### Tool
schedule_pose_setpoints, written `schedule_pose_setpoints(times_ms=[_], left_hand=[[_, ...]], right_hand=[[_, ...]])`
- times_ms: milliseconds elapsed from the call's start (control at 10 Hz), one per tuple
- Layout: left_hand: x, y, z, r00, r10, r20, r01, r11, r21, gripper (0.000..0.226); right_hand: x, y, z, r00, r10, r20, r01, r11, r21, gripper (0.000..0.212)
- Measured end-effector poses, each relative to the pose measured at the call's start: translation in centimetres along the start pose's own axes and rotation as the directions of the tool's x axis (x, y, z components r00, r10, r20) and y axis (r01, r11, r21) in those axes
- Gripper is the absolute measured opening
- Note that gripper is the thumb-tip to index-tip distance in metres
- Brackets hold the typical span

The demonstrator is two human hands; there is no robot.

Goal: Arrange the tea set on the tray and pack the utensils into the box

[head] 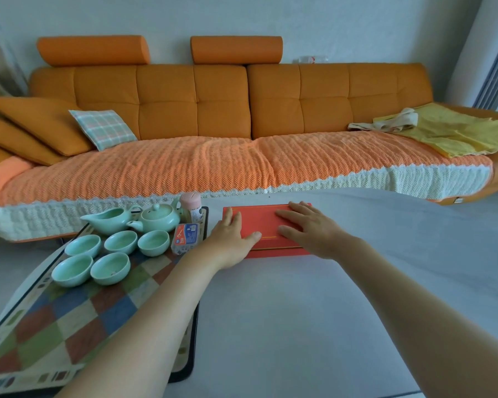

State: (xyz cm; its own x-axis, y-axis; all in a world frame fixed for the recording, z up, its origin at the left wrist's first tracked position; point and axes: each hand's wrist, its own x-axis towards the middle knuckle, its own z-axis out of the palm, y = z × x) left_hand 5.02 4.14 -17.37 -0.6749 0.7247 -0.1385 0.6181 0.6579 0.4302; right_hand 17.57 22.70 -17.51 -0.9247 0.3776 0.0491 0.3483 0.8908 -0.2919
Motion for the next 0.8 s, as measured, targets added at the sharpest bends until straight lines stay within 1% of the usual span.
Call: schedule_pose_setpoints(times_ms=[100, 200, 300, 400, 500, 700, 800], left_hand=[[0.0, 0.2, 0.2, 1.000, -0.023, 0.003, 0.022, 0.995, 0.093, 0.095], [0.2, 0.1, 0.7, 0.994, 0.050, -0.100, -0.021, 0.962, 0.272, 0.088], [0.7, -0.3, 0.9, 0.986, 0.092, -0.140, -0.055, 0.967, 0.247, 0.085], [1.3, -1.1, 0.3, 0.980, 0.118, -0.162, -0.055, 0.936, 0.347, 0.083], [2.0, -1.8, 0.2, 0.961, 0.189, -0.204, -0.080, 0.891, 0.448, 0.077], [2.5, -2.1, -0.1, 0.976, 0.140, -0.170, -0.071, 0.931, 0.357, 0.077], [2.2, -1.6, -0.8, 0.969, 0.147, -0.200, -0.090, 0.958, 0.272, 0.074]], right_hand=[[0.1, 0.1, 0.6, 0.988, 0.073, -0.138, -0.062, 0.995, 0.082, 0.059], [0.0, -0.4, 1.2, 0.926, 0.263, -0.272, -0.230, 0.962, 0.148, 0.057], [0.4, -0.5, 1.5, 0.912, 0.336, -0.236, -0.273, 0.926, 0.261, 0.057], [0.9, -0.3, 1.3, 0.938, 0.292, -0.187, -0.228, 0.925, 0.303, 0.059], [1.6, -0.2, 1.3, 0.948, 0.271, -0.165, -0.211, 0.926, 0.312, 0.062], [2.6, 0.0, 1.2, 0.958, 0.259, -0.121, -0.208, 0.922, 0.326, 0.063], [2.2, 0.1, 0.3, 0.966, 0.211, -0.151, -0.155, 0.936, 0.315, 0.062]])
